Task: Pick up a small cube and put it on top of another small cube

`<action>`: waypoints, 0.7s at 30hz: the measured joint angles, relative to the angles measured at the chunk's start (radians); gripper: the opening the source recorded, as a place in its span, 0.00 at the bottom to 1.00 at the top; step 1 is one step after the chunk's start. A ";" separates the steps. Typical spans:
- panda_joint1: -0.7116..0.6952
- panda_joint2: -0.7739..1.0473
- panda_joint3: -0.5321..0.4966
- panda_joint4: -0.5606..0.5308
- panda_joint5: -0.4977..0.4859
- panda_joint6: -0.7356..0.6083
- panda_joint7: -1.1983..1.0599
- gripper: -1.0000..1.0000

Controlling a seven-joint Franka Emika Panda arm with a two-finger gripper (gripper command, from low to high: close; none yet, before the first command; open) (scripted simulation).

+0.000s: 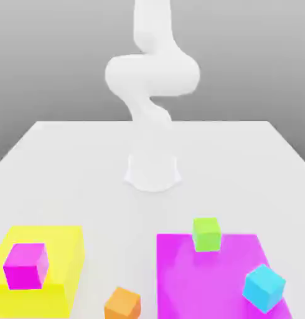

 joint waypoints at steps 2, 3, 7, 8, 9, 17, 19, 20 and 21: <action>0.041 0.067 -0.043 -0.006 0.021 0.021 -0.088 0.50; 0.060 0.099 -0.063 -0.009 0.031 0.031 -0.131 0.50; 0.130 0.226 -0.140 -0.020 0.079 0.071 -0.304 0.50; 0.147 0.258 -0.159 -0.023 0.092 0.081 -0.348 0.50; 0.162 0.290 -0.176 -0.025 0.106 0.090 -0.393 0.50; 0.243 0.548 -0.272 -0.046 0.229 0.166 -0.757 0.50; 0.251 0.612 -0.284 -0.052 0.256 0.185 -0.846 0.50; 0.253 0.644 -0.287 -0.054 0.269 0.195 -0.889 0.50; 0.255 0.676 -0.290 -0.057 0.280 0.204 -0.931 0.50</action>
